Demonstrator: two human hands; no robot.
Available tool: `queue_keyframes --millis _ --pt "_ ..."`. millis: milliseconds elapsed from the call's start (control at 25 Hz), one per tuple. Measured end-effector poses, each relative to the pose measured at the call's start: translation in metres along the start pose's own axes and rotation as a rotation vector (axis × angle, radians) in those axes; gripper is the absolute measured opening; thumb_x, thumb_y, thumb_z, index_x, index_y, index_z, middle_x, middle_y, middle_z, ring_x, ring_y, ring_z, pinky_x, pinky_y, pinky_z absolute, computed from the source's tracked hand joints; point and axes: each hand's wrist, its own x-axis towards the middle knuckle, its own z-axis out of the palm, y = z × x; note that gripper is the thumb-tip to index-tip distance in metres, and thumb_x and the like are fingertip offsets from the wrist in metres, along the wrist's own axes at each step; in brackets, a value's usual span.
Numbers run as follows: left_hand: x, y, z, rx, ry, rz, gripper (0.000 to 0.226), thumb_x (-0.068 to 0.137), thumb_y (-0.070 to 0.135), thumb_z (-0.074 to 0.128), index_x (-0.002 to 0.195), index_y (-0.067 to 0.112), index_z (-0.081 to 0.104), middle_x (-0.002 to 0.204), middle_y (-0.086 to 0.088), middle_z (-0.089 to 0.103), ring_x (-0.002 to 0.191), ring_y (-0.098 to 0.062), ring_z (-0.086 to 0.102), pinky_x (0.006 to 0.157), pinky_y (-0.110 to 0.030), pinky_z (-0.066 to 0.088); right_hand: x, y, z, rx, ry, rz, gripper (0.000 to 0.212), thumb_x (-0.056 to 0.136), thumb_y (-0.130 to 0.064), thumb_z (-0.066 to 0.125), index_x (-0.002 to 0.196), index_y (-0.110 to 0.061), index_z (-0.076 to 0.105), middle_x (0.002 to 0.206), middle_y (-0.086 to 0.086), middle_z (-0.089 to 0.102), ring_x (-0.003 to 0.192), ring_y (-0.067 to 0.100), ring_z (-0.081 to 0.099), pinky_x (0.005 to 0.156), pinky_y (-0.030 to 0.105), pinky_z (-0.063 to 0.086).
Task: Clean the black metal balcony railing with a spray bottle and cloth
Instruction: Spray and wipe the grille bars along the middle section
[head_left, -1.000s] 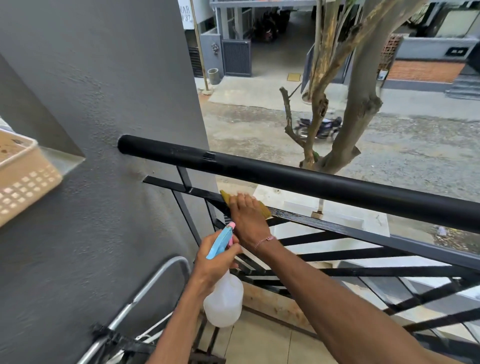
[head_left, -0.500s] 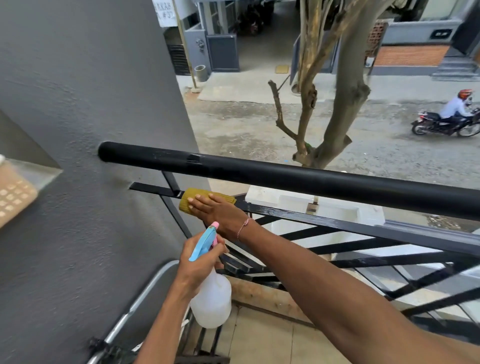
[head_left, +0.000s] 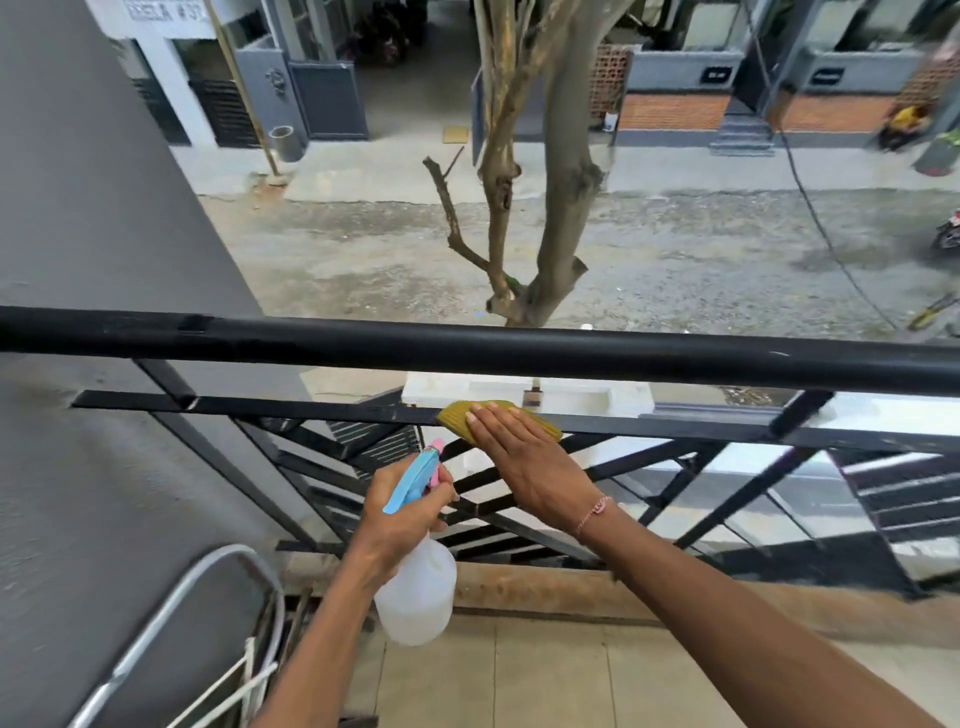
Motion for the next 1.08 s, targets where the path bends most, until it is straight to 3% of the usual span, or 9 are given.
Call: queue_keyframes --millis 160,320,440,600,720,800,920,1080 --pt "-0.005 0.009 0.062 0.003 -0.073 0.008 0.011 0.091 0.001 0.067 0.085 0.01 0.07 0.09 -0.022 0.067 0.084 -0.026 0.068 0.058 -0.025 0.055 -0.047 0.042 -0.007 -0.005 0.03 0.079 0.07 0.094 -0.007 0.024 0.161 -0.011 0.003 0.168 0.01 0.005 0.155 0.025 0.002 0.126 0.041 0.001" --pt "-0.014 0.016 0.115 0.011 -0.112 0.005 0.008 0.091 0.003 0.069 0.087 0.01 0.07 0.093 -0.021 0.066 0.092 -0.033 0.07 0.062 -0.029 0.059 -0.087 0.072 -0.015 0.016 0.053 0.156 0.074 0.097 -0.007 0.044 0.161 -0.01 0.006 0.168 0.01 0.003 0.155 0.026 0.002 0.121 0.037 -0.009" --pt "-0.021 0.022 0.153 0.031 -0.154 0.014 0.01 0.091 0.004 0.07 0.085 0.012 0.071 0.094 -0.021 0.067 0.096 -0.035 0.069 0.064 -0.032 0.061 -0.122 0.102 -0.022 0.002 0.085 0.235 0.075 0.096 -0.008 0.052 0.16 -0.008 0.012 0.167 0.013 0.012 0.154 0.029 0.011 0.12 0.037 -0.008" --pt "-0.025 0.028 0.183 0.034 -0.174 -0.017 0.009 0.093 0.006 0.069 0.09 0.014 0.072 0.1 -0.021 0.067 0.096 -0.033 0.069 0.063 -0.026 0.058 -0.153 0.126 -0.025 -0.006 0.104 0.327 0.07 0.099 -0.009 0.045 0.16 -0.007 0.01 0.167 0.015 0.011 0.155 0.029 0.008 0.122 0.039 -0.006" --pt "-0.03 0.033 0.213 0.058 -0.189 -0.002 0.005 0.093 0.007 0.069 0.092 0.012 0.071 0.101 -0.023 0.064 0.088 -0.023 0.066 0.062 -0.025 0.057 -0.177 0.146 -0.029 0.042 0.119 0.491 0.064 0.1 -0.015 0.035 0.159 -0.007 0.009 0.167 0.014 0.01 0.155 0.029 0.007 0.126 0.043 0.003" --pt "-0.032 0.035 0.227 0.062 -0.188 -0.004 0.005 0.093 0.007 0.069 0.092 0.012 0.071 0.1 -0.022 0.065 0.087 -0.021 0.066 0.062 -0.026 0.057 -0.183 0.148 -0.032 0.064 0.126 0.549 0.066 0.101 -0.014 0.04 0.159 -0.006 0.009 0.167 0.015 0.008 0.155 0.03 0.005 0.126 0.045 0.006" --pt "-0.034 0.031 0.24 0.066 -0.18 0.004 0.008 0.092 0.007 0.069 0.088 0.014 0.071 0.096 -0.021 0.065 0.085 -0.024 0.068 0.063 -0.027 0.059 -0.176 0.139 -0.03 0.108 0.146 0.614 0.068 0.103 -0.017 0.043 0.158 -0.006 0.006 0.166 0.017 0.004 0.155 0.031 0.0 0.12 0.04 -0.008" --pt "-0.034 0.016 0.247 0.083 -0.178 -0.009 0.008 0.09 0.005 0.069 0.086 0.013 0.069 0.089 -0.019 0.064 0.079 -0.02 0.066 0.062 -0.028 0.059 -0.175 0.133 -0.02 0.118 0.188 0.649 0.075 0.098 -0.007 0.047 0.158 -0.004 0.003 0.166 0.019 -0.003 0.154 0.033 -0.007 0.116 0.042 -0.017"
